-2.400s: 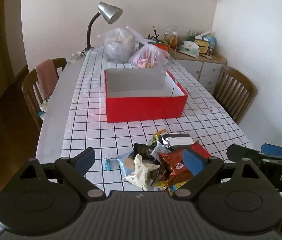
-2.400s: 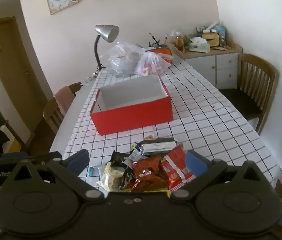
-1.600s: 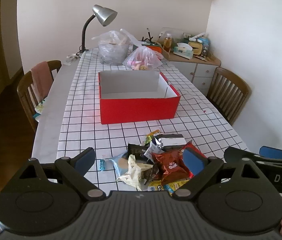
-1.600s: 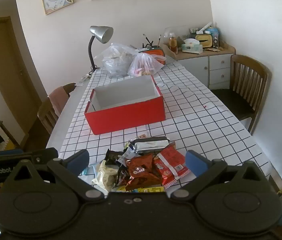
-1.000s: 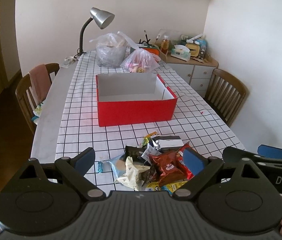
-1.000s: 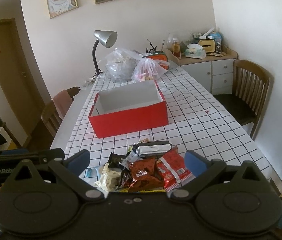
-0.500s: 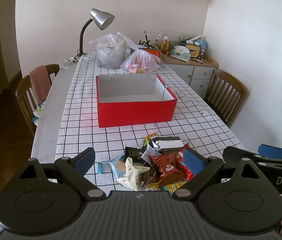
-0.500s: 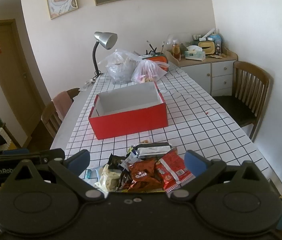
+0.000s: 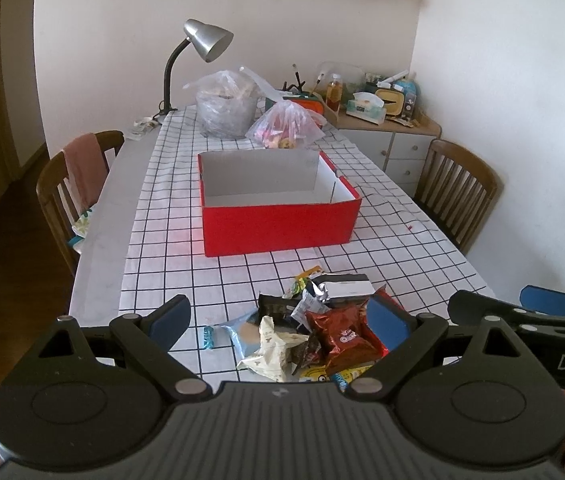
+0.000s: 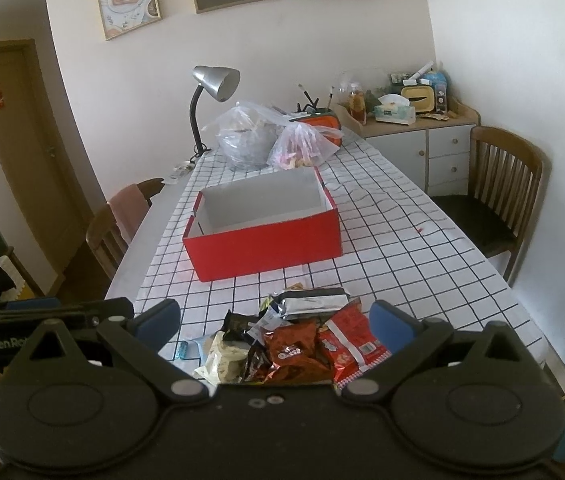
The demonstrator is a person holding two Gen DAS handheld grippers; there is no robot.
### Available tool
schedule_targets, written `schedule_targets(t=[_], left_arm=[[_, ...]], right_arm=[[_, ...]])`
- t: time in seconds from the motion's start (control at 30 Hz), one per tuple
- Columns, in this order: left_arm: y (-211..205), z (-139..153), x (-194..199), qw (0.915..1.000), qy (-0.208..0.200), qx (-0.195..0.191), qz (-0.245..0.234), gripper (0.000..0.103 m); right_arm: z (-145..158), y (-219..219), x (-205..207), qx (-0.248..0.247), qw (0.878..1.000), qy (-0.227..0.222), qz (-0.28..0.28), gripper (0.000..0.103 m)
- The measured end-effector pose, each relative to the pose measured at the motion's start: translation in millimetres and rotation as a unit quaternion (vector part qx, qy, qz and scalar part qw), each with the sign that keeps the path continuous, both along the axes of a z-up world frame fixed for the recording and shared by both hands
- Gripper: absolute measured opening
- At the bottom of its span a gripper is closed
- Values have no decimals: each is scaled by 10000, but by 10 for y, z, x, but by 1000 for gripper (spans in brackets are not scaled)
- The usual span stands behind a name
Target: Organize snacks
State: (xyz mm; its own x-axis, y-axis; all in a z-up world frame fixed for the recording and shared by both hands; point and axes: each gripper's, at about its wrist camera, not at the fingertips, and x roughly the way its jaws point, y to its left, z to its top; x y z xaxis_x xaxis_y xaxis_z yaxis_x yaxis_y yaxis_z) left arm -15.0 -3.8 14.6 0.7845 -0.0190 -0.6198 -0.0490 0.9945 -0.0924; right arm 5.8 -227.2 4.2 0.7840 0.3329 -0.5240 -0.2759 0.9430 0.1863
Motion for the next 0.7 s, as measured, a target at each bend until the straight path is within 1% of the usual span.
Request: schedule_targets(t=[0.27, 0.57, 0.7], left_arm=[[4, -25, -6, 10000, -51, -16, -36, 95], [-9, -97, 73, 10000, -9, -46, -55, 95], [0, -138, 139, 10000, -24, -71, -23, 96]], right_arm=[[7, 41, -19, -11, 10000, -59, -9, 101], [-31, 20, 5, -43, 9999, -102, 3, 101], [-47, 22, 69, -137, 9996, -257, -58, 101]])
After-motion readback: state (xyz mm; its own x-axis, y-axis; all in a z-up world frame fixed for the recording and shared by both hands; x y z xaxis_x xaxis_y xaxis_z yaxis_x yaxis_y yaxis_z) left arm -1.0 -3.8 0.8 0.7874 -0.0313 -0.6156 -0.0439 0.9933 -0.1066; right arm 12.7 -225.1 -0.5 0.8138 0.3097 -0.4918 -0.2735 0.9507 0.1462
